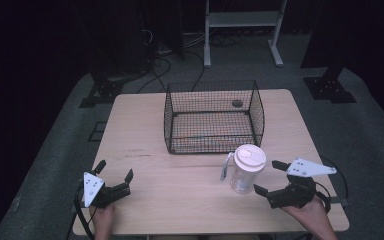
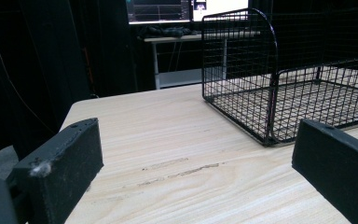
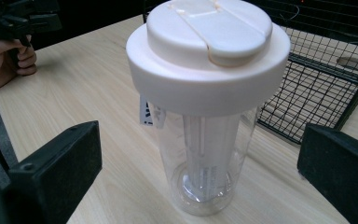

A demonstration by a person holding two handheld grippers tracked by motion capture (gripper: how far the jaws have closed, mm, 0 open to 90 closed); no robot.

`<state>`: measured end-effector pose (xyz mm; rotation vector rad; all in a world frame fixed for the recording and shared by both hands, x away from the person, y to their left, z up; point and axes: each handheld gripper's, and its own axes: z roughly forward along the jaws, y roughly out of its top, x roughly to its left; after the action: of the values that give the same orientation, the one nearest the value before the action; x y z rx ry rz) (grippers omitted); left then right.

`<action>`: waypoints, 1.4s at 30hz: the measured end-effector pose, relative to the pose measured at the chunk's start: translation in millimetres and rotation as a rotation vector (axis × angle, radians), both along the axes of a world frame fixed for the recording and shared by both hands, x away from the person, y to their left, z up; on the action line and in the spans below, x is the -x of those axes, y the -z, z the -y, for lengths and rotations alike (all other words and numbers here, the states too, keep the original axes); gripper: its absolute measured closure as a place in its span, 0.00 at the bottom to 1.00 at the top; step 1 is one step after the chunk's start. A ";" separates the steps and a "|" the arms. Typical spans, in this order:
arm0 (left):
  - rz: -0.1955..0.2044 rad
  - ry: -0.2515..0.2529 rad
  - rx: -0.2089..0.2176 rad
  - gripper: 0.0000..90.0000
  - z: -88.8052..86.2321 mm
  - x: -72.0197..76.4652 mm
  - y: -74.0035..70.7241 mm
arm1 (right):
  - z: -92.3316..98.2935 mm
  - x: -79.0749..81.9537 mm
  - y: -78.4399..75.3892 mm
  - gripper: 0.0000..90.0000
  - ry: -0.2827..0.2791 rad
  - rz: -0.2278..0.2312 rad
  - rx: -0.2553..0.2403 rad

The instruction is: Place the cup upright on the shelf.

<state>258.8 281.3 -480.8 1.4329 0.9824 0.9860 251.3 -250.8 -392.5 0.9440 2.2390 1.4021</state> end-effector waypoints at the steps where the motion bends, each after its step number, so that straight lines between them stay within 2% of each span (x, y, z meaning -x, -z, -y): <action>1: 0.001 0.000 0.002 0.01 -0.2 0.1 0.0 | -0.7 -1.2 -1.0 0.00 0.000 0.000 0.001; 15: 0.001 0.000 0.002 0.01 -0.2 0.2 0.0 | -19.1 -16.8 -17.1 0.00 -0.008 0.018 0.041; 25: 0.002 0.000 0.003 0.01 -0.4 0.2 0.0 | -30.3 -26.9 -17.3 0.00 -0.009 0.025 0.051; 34: 0.002 0.001 0.006 0.01 -0.8 0.4 0.0 | -39.6 -35.4 -15.7 0.00 -0.004 0.023 0.083; 37: 0.002 0.001 0.006 0.01 -1.0 0.2 0.0 | -40.1 -37.1 -14.6 0.00 -0.022 0.029 0.098; 42: 0.002 0.001 0.007 0.01 -1.0 0.3 0.0 | -38.1 -38.1 -15.4 0.04 -0.021 0.030 0.081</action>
<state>258.6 282.4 -480.8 1.4261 0.9830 0.9820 289.4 -212.7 -377.0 0.8693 2.2714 1.3150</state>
